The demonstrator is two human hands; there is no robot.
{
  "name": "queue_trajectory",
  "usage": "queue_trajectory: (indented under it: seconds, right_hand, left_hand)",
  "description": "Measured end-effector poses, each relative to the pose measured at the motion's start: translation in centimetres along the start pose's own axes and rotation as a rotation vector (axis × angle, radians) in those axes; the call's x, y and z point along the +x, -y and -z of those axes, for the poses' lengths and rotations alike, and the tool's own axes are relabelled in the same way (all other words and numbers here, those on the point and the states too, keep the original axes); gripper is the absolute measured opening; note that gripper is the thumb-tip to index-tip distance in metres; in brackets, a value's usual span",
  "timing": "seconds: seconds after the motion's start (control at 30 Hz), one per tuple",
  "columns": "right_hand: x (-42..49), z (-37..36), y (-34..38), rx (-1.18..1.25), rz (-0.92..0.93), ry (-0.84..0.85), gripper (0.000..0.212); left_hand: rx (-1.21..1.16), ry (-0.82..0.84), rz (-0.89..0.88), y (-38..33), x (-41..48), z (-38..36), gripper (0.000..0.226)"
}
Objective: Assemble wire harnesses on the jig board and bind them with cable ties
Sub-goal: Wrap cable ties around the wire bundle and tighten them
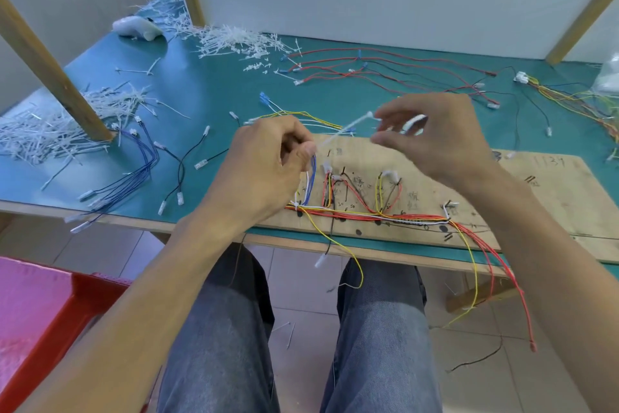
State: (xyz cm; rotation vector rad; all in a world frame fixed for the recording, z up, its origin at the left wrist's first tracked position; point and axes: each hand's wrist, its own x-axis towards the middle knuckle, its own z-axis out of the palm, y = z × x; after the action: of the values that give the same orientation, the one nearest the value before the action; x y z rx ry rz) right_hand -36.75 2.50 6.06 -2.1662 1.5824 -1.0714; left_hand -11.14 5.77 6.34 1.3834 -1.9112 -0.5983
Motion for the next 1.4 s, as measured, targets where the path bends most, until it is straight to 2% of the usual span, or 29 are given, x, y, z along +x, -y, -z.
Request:
queue_trajectory:
  seconds: [0.07, 0.13, 0.27, 0.37, 0.43, 0.47, 0.5, 0.57, 0.63, 0.73, 0.97, 1.07, 1.23, 1.4]
  right_hand:
    - [0.9, 0.6, -3.0, -0.15, -0.263, 0.033, 0.026]
    - [1.4, 0.7, -5.2, -0.275, -0.391, 0.145, 0.025]
    - [2.4, 0.3, -7.5, -0.379, -0.426, 0.297, 0.009]
    - [3.0, 0.9, -8.1, -0.529, -0.416, 0.266, 0.024]
    - [2.5, 1.1, -7.0, -0.56, -0.336, 0.17, 0.021]
    - [2.0, 1.0, -6.1, -0.436, -0.292, 0.115, 0.015]
    - [1.3, 0.8, -4.7, -0.204, -0.269, 0.097, 0.01]
    - [-0.6, 0.2, -1.3, 0.318, -0.26, 0.189, 0.02]
    - [-2.5, -0.5, 1.0, 0.642, -0.262, 0.231, 0.031]
    - [-4.1, -1.4, 2.9, 0.815, -0.312, 0.116, 0.022]
    - [-6.1, -3.1, 3.6, 0.9, -0.355, -0.075, 0.013]
    - [-7.0, -4.1, 3.4, 0.808, -0.381, -0.186, 0.012]
    - [-8.3, -5.6, 2.4, 0.325, -0.354, -0.409, 0.02]
    - [-8.7, -6.4, 2.0, 0.086, -0.338, -0.489, 0.016]
  left_hand:
    - [-0.011, -0.035, 0.014, 0.3, -0.1, 0.1, 0.016]
    - [-0.031, -0.04, 0.023, 0.6, -0.4, 0.1, 0.017]
    - [-0.03, -0.051, 0.036, 0.9, -0.9, -0.4, 0.022]
    - [-0.036, -0.065, 0.043, 1.0, -1.1, -0.8, 0.021]
    - [-0.048, -0.056, 0.042, 0.9, -1.4, -1.1, 0.022]
    - [-0.06, -0.05, 0.039, 0.8, -1.4, -1.2, 0.022]
    - [-0.072, -0.043, 0.036, 0.7, -1.5, -1.4, 0.021]
    - [-0.082, -0.027, 0.03, 0.6, -1.6, -1.7, 0.02]
    - [-0.082, -0.007, 0.021, 0.6, -1.6, -2.0, 0.019]
    - [-0.08, 0.004, -0.007, 0.5, -1.9, -2.0, 0.016]
    - [-0.066, 0.046, -0.031, 0.8, -2.0, -1.6, 0.012]
    - [-0.001, 0.101, -0.039, 1.1, -1.6, -2.0, 0.017]
    - [0.238, 0.192, -0.12, 2.2, 0.1, -2.1, 0.02]
    - [0.531, 0.281, -0.106, 3.1, 1.6, -2.8, 0.003]
